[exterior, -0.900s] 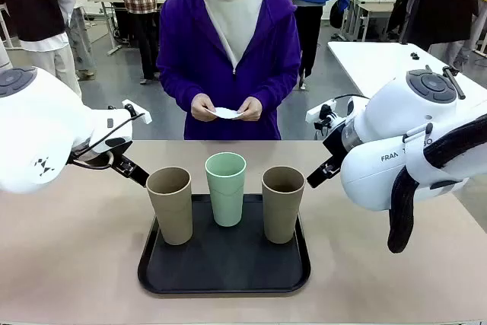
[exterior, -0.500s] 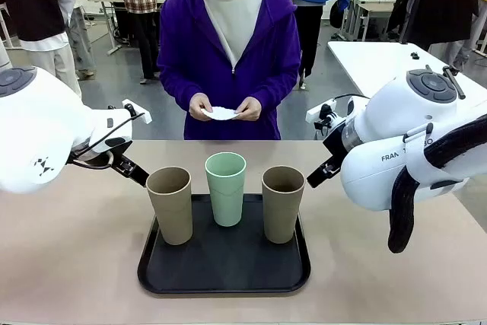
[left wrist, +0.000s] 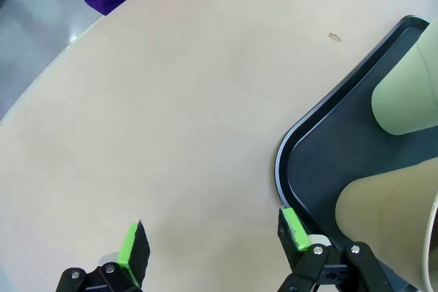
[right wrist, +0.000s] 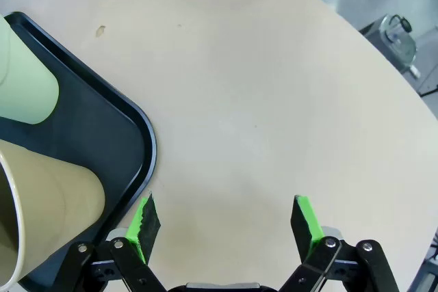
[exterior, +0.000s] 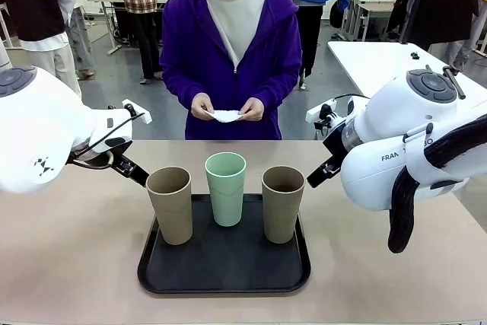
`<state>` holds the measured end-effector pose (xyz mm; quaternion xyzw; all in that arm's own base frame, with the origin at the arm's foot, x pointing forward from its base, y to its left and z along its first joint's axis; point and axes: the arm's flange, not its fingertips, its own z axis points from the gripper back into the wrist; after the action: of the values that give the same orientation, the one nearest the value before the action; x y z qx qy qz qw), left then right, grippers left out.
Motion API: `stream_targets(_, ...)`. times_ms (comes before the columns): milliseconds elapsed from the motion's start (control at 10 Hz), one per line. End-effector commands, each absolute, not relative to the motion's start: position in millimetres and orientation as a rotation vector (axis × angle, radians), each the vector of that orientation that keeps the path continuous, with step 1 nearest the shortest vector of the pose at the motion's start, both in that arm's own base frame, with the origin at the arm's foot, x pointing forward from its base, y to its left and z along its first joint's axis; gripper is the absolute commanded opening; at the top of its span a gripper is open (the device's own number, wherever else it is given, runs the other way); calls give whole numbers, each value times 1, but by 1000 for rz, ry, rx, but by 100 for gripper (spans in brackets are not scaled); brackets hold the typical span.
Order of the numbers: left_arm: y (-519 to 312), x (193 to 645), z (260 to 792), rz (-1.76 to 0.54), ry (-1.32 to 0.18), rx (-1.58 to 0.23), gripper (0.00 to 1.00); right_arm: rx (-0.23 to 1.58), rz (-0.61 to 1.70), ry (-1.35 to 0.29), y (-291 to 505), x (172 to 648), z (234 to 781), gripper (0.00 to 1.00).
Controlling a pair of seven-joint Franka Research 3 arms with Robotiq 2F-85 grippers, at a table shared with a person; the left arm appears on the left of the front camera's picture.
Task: Place coasters on the table and set cups on them.
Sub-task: Pick up one Reusable plastic cup and place it on a coaster set by the human.
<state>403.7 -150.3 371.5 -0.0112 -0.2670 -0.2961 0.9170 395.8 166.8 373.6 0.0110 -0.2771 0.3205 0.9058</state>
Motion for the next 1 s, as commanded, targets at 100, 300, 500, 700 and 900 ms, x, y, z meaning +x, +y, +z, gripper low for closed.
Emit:
stream_targets(100, -150, 404, 371, -609, -549, -23, 100, 23, 662, -572, 167, 396, 374, 100)
stream_targets(300, -150, 404, 371, -609, -549, -23, 100, 23, 662, -572, 167, 396, 374, 100)
stream_targets(500, -134, 387, 411, -679, -485, -31, 100, 95, 605, -399, 154, 380, 410, 100)
stream_targets(700, -111, 368, 450, -661, -375, -23, 100, 81, 577, -347, 142, 349, 459, 100)
stream_targets(900, -94, 329, 483, -650, -289, -33, 100, 27, 525, -291, 134, 306, 497, 100)
